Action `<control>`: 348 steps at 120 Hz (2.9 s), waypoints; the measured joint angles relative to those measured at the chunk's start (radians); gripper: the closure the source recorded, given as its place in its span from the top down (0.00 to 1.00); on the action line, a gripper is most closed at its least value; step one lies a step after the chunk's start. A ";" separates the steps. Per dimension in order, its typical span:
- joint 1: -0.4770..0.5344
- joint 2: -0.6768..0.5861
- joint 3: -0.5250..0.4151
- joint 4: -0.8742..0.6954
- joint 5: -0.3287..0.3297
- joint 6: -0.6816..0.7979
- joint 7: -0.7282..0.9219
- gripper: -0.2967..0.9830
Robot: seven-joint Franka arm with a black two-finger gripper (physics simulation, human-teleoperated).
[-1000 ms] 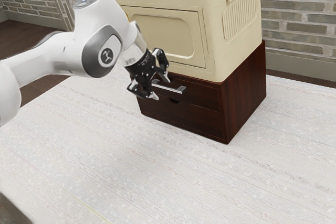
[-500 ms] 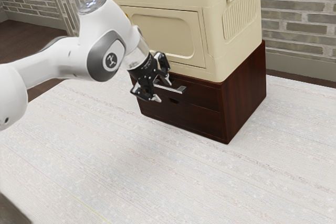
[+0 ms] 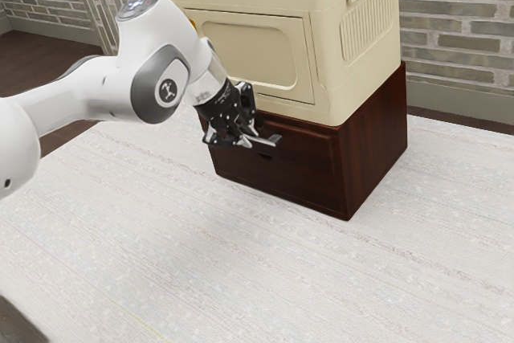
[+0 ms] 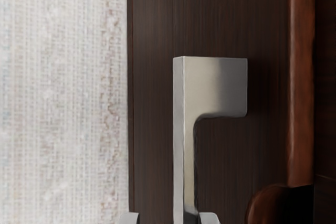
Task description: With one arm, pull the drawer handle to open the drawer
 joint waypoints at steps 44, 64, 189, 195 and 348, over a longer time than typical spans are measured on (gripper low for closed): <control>0.000 -0.011 0.001 -0.024 0.000 -0.009 -0.001 0.16; 0.000 -0.040 0.003 -0.055 0.001 -0.011 -0.002 0.15; 0.006 -0.209 0.006 -0.259 -0.002 0.002 -0.005 0.15; 0.006 -0.221 0.006 -0.273 -0.003 0.003 -0.005 0.15; -0.002 -0.483 0.027 -0.576 -0.004 0.079 -0.012 0.15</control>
